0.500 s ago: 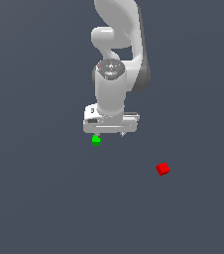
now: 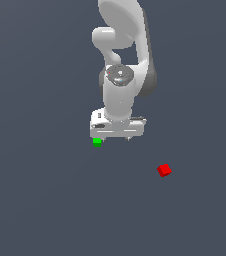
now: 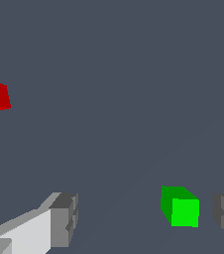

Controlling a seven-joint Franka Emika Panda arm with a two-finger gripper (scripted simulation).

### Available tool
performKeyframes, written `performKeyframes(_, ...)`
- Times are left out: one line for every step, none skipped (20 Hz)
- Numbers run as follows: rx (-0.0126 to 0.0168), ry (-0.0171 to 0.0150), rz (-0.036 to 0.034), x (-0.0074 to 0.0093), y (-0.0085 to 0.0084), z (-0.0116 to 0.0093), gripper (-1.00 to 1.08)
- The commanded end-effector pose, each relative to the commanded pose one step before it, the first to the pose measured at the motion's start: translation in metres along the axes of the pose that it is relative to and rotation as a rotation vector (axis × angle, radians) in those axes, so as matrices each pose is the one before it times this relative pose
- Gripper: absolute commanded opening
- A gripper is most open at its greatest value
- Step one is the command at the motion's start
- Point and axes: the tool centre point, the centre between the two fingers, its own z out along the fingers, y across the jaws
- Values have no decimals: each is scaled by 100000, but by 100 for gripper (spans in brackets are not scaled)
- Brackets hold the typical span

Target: Stack the red cube on top of the green cube.

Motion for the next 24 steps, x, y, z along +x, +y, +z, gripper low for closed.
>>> performKeyframes(182,4,-1397,694,-1459,610,100)
performKeyframes(74,28,-636,356,-681,287,100)
performKeyframes(76,30,-679,383,-727,307,100)
performKeyframes(79,32,-723,407,-772,325,100)
performKeyframes(80,33,-758,429,-810,342,100)
performKeyframes(81,35,-797,449,-849,357,100)
performKeyframes(81,36,-827,468,-879,370,100)
performKeyframes(81,37,-858,485,-909,381,100)
performKeyframes(80,38,-883,500,-933,391,100)
performKeyframes(78,39,-904,514,-953,400,100)
performKeyframes(76,39,-922,524,-969,405,100)
performKeyframes(71,38,-905,515,-947,396,100)
performKeyframes(66,37,-876,500,-913,381,100)
performKeyframes(61,36,-848,485,-882,367,100)
performKeyframes(57,34,-823,471,-852,353,100)
performKeyframes(53,33,-797,457,-821,340,100)
performKeyframes(47,31,-742,429,-762,315,100)
performKeyframes(42,28,-685,395,-700,287,100)
performKeyframes(37,26,-627,363,-638,262,100)
performKeyframes(33,24,-572,334,-580,238,100)
performKeyframes(30,22,-525,305,-529,215,100)
performKeyframes(26,19,-472,279,-476,194,100)
performKeyframes(23,18,-433,253,-433,174,100)
performKeyframes(20,16,-387,229,-385,155,100)
